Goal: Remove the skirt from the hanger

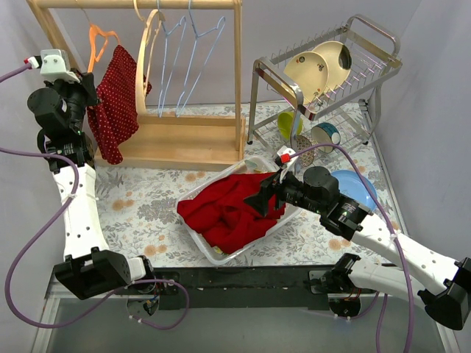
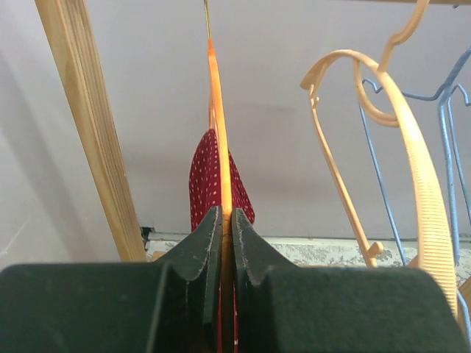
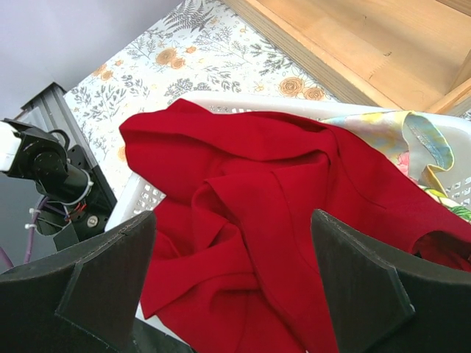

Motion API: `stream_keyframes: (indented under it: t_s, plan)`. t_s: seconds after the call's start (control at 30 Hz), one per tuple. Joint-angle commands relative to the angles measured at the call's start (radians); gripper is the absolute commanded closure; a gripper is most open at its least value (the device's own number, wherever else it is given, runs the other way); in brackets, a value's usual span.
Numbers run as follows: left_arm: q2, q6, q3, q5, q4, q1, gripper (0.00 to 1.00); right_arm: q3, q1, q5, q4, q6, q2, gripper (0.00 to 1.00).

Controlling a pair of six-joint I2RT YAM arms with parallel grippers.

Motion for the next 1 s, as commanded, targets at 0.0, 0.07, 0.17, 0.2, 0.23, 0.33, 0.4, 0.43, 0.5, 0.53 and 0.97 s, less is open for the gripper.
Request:
stream_keyframes:
  t_s: [0.0, 0.07, 0.17, 0.2, 0.23, 0.33, 0.4, 0.43, 0.5, 0.53, 0.97]
  plan:
    - [-0.056, 0.023, 0.032, 0.025, 0.172, -0.002, 1.0, 0.029, 0.001, -0.011, 0.062, 0.007, 0.0, 0.07]
    - [-0.068, 0.029, 0.024, 0.017, 0.184, -0.001, 1.0, 0.028, 0.001, -0.012, 0.066, 0.008, 0.003, 0.07]
    - [-0.073, 0.032, 0.037, 0.008, 0.198, -0.002, 1.0, 0.026, 0.001, -0.02, 0.075, 0.011, 0.006, 0.07]
    - [-0.07, 0.031, 0.044, 0.002, 0.203, -0.002, 1.0, 0.025, 0.001, -0.023, 0.078, 0.017, 0.006, 0.07]
    - [-0.066, 0.025, 0.05, -0.001, 0.204, -0.002, 1.0, 0.023, 0.001, -0.026, 0.081, 0.019, 0.009, 0.07]
    - [-0.059, 0.019, 0.073, -0.006, 0.207, -0.002, 1.0, 0.022, 0.001, -0.034, 0.086, 0.022, 0.01, 0.07]
    - [-0.063, 0.016, 0.083, -0.008, 0.207, -0.002, 1.0, 0.02, 0.001, -0.035, 0.084, 0.025, 0.012, 0.07]
    - [-0.066, 0.016, 0.083, -0.014, 0.206, -0.002, 1.0, 0.018, 0.001, -0.035, 0.085, 0.023, 0.012, 0.07]
    - [-0.08, 0.011, 0.086, -0.015, 0.201, -0.004, 1.0, 0.017, 0.001, -0.037, 0.086, 0.025, 0.009, 0.07]
    - [-0.085, 0.009, 0.087, -0.015, 0.195, -0.002, 1.0, 0.015, 0.0, -0.037, 0.087, 0.03, 0.007, 0.07]
    - [-0.169, 0.002, 0.068, -0.047, 0.119, -0.002, 1.0, 0.009, 0.001, -0.055, 0.079, 0.049, 0.006, 0.08]
